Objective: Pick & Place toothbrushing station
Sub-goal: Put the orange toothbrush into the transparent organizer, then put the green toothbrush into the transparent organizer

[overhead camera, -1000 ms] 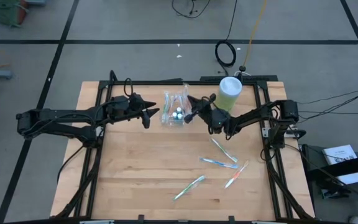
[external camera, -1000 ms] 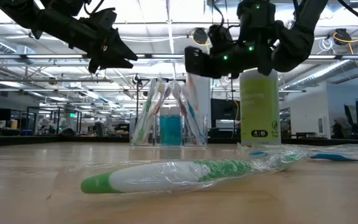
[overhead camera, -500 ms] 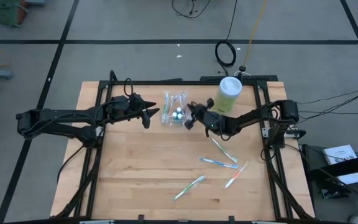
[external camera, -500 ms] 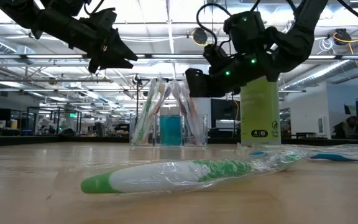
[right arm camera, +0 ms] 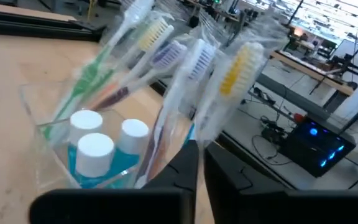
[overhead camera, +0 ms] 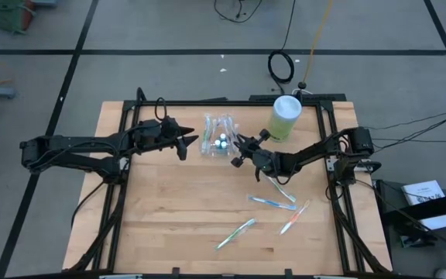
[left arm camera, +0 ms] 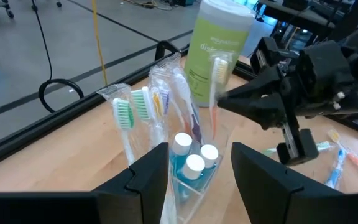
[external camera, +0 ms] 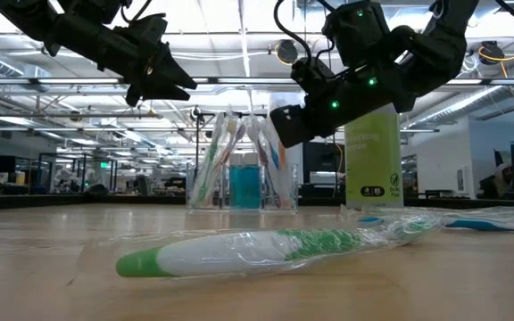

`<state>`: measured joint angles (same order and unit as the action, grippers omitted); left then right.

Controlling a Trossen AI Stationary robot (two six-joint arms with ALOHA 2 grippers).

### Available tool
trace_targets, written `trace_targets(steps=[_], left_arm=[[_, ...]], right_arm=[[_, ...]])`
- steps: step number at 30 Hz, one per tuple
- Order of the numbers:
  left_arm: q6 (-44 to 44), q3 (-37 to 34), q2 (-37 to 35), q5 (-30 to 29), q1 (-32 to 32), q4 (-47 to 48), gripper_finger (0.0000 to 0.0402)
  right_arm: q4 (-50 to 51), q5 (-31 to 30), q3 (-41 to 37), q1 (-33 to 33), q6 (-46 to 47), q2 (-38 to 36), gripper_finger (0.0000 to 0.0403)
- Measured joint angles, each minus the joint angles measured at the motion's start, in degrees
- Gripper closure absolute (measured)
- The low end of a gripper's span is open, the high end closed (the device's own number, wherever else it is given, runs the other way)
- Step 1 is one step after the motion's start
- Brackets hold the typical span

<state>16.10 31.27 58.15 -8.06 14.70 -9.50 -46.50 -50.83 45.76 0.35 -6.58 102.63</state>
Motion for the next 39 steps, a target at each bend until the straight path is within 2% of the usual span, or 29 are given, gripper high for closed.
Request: trace_targets(steps=[2, 7, 12, 14, 15, 19, 23, 25, 27, 31, 33, 36, 39], left_arm=[[0.7, 0.0, 0.0, 0.0, 0.0, 0.0, 0.022], [0.9, 0.0, 0.0, 0.0, 0.0, 0.4, 0.022], [1.7, 0.0, 0.0, 0.6, 0.0, 1.2, 0.022], [1.9, 0.0, 0.0, 0.6, 0.0, 1.5, 0.022], [1.9, 0.0, 0.0, 0.6, 0.0, 1.7, 0.022], [2.1, 0.0, 0.0, 0.6, -0.1, 2.1, 0.022], [2.1, 0.0, 0.0, 0.6, -0.8, 2.1, 0.022], [2.1, 0.0, 0.0, 0.5, -1.3, 2.1, 0.022], [2.1, 0.0, 0.0, 0.5, -1.5, 2.1, 0.022], [2.2, 0.0, 0.0, 0.5, -2.3, 2.1, 0.022], [2.2, 0.0, 0.0, 0.5, -2.8, 2.1, 0.022], [2.1, 0.0, 0.0, 0.5, -3.4, 2.1, 0.022], [2.0, 0.0, 0.0, 0.5, -3.8, 2.0, 0.022]], right_arm=[[0.0, 0.3, 0.0, 0.0, 0.4, 0.0, 0.0366], [0.0, 6.0, 0.0, 0.1, 0.5, 0.0, 0.0315], [0.6, 0.0, 0.0, 0.8, 0.1, -0.4, 0.0265], [3.0, 1.1, 0.0, 1.3, 2.6, -2.0, 0.0249], [4.7, 3.8, 0.0, 1.6, 4.7, -3.0, 0.0242], [16.3, 14.2, 0.0, 2.8, 14.2, -8.1, 0.0223], [34.3, 18.0, 0.0, 4.8, 25.2, -14.9, 0.0222], [44.7, 22.0, 0.0, 5.9, 33.0, -17.8, 0.0226], [54.2, 28.5, 0.0, 7.1, 41.7, -19.9, 0.0231], [71.1, 46.0, 0.0, 11.0, 55.3, -22.1, 0.0237], [77.0, 51.6, 0.0, 13.6, 60.6, -22.7, 0.0238], [83.0, 53.7, 0.0, 17.3, 65.3, -23.3, 0.0238], [87.2, 47.6, 0.0, 20.2, 68.6, -23.2, 0.0238]])
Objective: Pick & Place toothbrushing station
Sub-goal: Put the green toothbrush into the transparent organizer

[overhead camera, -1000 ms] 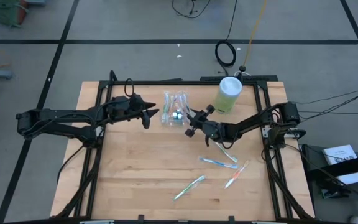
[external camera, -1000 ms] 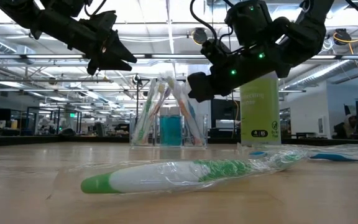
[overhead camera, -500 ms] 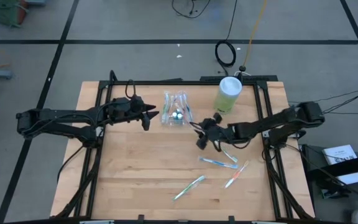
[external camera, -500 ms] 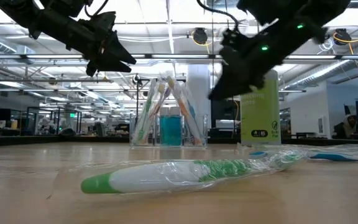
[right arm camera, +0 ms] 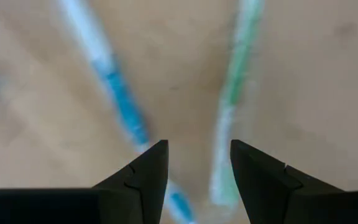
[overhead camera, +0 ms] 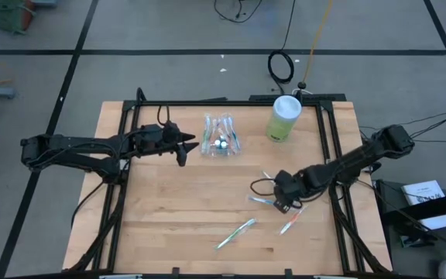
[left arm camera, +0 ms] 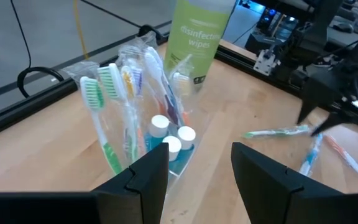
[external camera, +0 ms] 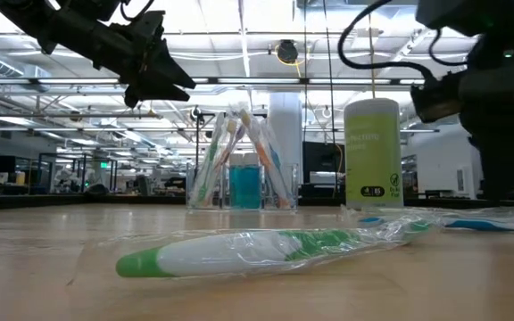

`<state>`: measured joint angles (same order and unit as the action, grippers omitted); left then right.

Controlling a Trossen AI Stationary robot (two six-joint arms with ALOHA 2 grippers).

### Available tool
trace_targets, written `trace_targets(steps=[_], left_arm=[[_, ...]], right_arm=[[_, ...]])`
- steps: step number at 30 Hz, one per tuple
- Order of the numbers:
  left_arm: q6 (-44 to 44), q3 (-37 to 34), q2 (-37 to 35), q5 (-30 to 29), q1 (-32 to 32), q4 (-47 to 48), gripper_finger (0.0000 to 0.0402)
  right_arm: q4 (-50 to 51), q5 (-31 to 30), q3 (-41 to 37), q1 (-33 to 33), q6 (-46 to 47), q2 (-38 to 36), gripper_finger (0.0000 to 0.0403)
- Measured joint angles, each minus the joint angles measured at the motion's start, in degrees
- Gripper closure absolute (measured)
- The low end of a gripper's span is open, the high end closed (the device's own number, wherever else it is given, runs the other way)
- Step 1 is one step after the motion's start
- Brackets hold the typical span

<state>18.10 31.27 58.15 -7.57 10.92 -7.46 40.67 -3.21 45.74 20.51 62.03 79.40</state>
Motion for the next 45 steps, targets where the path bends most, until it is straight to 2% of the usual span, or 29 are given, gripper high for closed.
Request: trace_targets(steps=[3, 5, 10, 20, 25, 30, 33, 40, 42, 45], left_arm=[[-0.2, 0.0, 0.0, 0.0, -0.2, 0.0, 0.022], [0.0, 0.0, 0.0, 0.0, -0.2, 0.0, 0.022], [0.4, 0.0, 0.0, 0.0, -0.3, 0.0, 0.022], [0.4, 0.0, 0.0, 0.0, -0.4, -0.1, 0.022], [0.3, 0.0, 0.0, 0.0, -0.4, -0.1, 0.022], [0.1, 0.0, 0.0, -0.1, -0.4, -0.1, 0.022], [0.1, 0.0, 0.0, -0.1, -0.4, -0.1, 0.022], [0.1, 0.0, 0.0, -0.2, -0.4, -1.0, 0.022], [0.1, 0.0, 0.0, -0.3, -0.4, -2.4, 0.022], [0.1, 0.0, 0.0, 0.0, -0.4, -4.7, 0.022]], right_arm=[[1.4, -10.9, 0.0, 1.8, 1.6, 0.0, 0.0238], [0.9, -13.3, 0.0, 2.3, 1.1, 0.0, 0.0238], [0.5, -11.6, 0.0, 2.4, 0.7, 1.2, 0.0238], [0.5, -7.4, 0.2, 2.5, -2.0, 8.7, 0.024], [-2.0, -5.7, 0.2, 1.7, -4.0, 8.7, 0.0276], [-7.1, -5.7, -0.1, 1.7, -19.1, 8.1, 0.0353], [-8.6, -8.4, 0.0, 1.1, -24.5, 8.1, 0.039], [-9.8, -20.7, 1.9, -0.4, -38.4, 8.1, 0.0386], [-11.7, -24.1, 3.3, -0.8, -47.1, 8.1, 0.0393], [-22.2, -32.4, 3.6, -1.1, -68.7, 8.1, 0.0395]])
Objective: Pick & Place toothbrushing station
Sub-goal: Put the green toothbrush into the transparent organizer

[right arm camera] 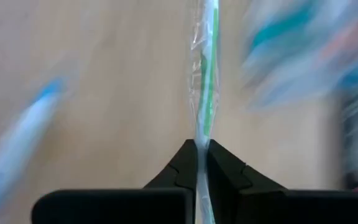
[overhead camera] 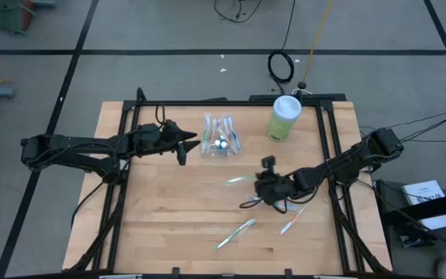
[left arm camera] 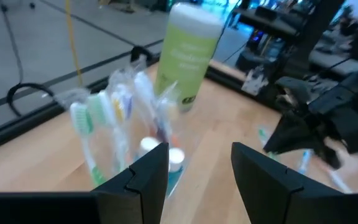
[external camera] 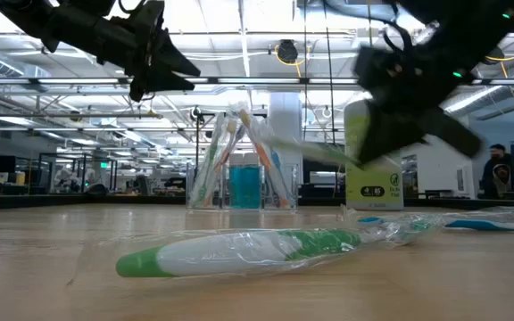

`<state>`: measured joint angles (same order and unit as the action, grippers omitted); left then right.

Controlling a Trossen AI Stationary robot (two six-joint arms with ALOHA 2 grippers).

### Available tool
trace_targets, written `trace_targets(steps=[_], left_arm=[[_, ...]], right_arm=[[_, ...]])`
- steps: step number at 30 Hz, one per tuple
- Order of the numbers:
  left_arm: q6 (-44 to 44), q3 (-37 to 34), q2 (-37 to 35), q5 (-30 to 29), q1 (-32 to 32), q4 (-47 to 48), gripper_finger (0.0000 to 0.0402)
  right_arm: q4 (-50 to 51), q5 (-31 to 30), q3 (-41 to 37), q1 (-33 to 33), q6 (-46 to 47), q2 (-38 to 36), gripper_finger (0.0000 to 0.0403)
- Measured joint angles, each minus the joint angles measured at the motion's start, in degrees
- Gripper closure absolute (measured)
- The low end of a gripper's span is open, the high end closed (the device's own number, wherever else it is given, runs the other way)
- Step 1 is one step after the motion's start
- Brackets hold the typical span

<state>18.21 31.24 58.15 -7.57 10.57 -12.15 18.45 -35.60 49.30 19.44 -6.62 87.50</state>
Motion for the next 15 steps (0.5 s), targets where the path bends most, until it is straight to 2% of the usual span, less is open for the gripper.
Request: trace_targets(steps=[2, 5, 11, 13, 15], left_arm=[[0.3, 0.0, 0.0, 2.0, 0.0, -1.1, 0.022], [2.9, 0.0, 0.0, 6.6, 0.0, -2.1, 0.022], [11.2, 0.0, 0.1, 13.6, 0.0, -3.0, 0.022], [14.4, 0.0, 0.7, 15.1, -0.1, -3.2, 0.022], [16.6, 0.0, 1.2, 15.5, -0.4, -3.0, 0.022]], right_arm=[[-9.8, -6.1, 0.0, -0.1, -17.4, 0.0, 0.0389], [-26.6, -9.5, 0.1, -1.3, -40.4, 1.1, 0.0383], [-55.8, -9.2, 0.2, -4.6, -80.1, 6.8, 0.0391], [-61.6, -7.6, 0.2, -5.7, -90.1, 9.1, 0.039], [-63.3, -4.5, 0.2, -6.9, -96.5, 11.0, 0.0389]])
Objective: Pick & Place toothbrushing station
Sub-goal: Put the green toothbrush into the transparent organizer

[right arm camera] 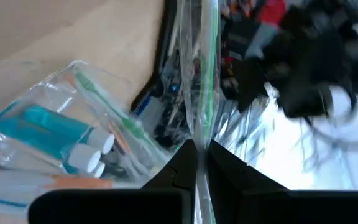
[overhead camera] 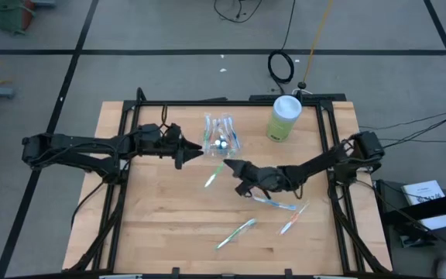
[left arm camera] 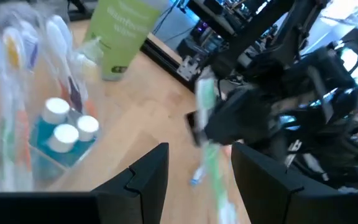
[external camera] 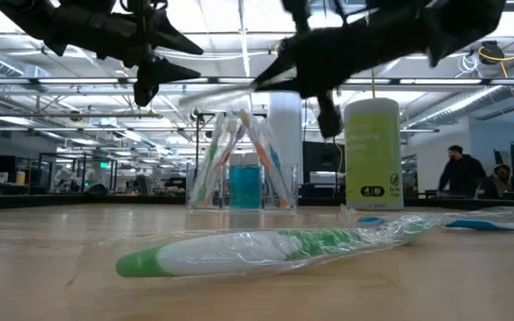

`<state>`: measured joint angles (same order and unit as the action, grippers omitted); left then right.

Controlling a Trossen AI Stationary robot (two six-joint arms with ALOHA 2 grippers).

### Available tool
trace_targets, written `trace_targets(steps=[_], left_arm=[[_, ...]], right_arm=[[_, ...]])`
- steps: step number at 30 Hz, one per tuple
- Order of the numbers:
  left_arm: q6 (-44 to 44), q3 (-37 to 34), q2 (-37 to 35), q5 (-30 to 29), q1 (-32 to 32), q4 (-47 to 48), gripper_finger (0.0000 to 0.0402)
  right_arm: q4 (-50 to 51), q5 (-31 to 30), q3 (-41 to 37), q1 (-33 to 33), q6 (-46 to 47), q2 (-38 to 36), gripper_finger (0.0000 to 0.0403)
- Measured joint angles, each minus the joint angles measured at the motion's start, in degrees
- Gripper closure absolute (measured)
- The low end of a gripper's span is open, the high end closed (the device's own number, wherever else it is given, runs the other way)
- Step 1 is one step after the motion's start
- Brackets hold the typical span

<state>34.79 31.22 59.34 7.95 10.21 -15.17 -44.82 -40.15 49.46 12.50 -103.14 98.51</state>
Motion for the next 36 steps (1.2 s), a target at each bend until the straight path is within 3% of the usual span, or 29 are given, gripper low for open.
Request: trace_targets(steps=[2, 13, 20, 28, 31, 36], left_arm=[[1.6, 0.0, 1.8, 0.0, -0.8, -1.3, 0.022], [1.3, 0.0, 16.3, 0.4, -3.9, -4.3, 0.022], [1.3, 0.1, 20.3, 2.9, -4.0, -13.0, 0.022], [1.4, 0.0, 23.1, 4.0, -3.1, -14.8, 0.0221], [1.4, 0.1, 23.2, 4.1, -3.1, -15.5, 0.0239], [0.2, 0.1, 23.2, 4.1, -3.1, -16.0, 0.0307]], right_arm=[[-0.3, 2.7, 0.7, -1.2, -2.4, 2.3, 0.0388], [-0.4, 2.8, 5.7, -3.5, -5.6, 8.7, 0.0388], [0.0, 2.9, 6.1, -3.5, -6.5, 8.7, 0.0388], [-1.0, 4.5, 6.1, -4.0, -8.0, 8.7, 0.0387], [-1.6, 4.8, 6.1, -4.1, -9.3, 8.7, 0.0387], [-1.7, 5.9, 6.1, -4.1, -6.9, 8.7, 0.0377]])
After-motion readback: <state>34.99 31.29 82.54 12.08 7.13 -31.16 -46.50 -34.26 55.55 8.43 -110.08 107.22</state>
